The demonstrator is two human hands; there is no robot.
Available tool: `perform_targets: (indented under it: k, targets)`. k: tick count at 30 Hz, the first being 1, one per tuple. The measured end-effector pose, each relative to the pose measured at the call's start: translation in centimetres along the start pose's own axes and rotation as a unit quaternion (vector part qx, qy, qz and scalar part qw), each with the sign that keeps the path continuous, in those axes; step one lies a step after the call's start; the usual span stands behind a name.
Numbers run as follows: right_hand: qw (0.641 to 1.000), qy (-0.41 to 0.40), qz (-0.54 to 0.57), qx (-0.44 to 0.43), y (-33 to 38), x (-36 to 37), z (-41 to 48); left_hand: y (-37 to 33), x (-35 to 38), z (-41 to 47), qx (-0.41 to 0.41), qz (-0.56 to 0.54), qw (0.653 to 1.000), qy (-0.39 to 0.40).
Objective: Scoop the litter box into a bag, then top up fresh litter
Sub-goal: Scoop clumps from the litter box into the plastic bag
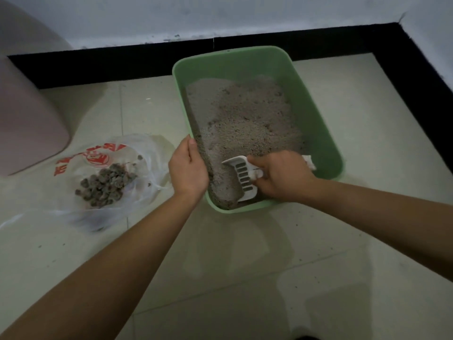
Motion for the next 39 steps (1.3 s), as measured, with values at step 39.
perform_targets:
  k: [39]
  targets:
    - [0.893,0.108,0.430,0.078,-5.3,0.6,1.0,1.1,0.1,0.0,-0.017,-0.037,0.999,-0.031]
Point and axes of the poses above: each hand's wrist, its own z-axis towards the middle knuckle, its own x-axis out of the palm, y = z × x, the point moved 5 cm from there along z, towards the middle knuckle, and after that the axes turned 15 degrees about -y, right-handed, at the moved point
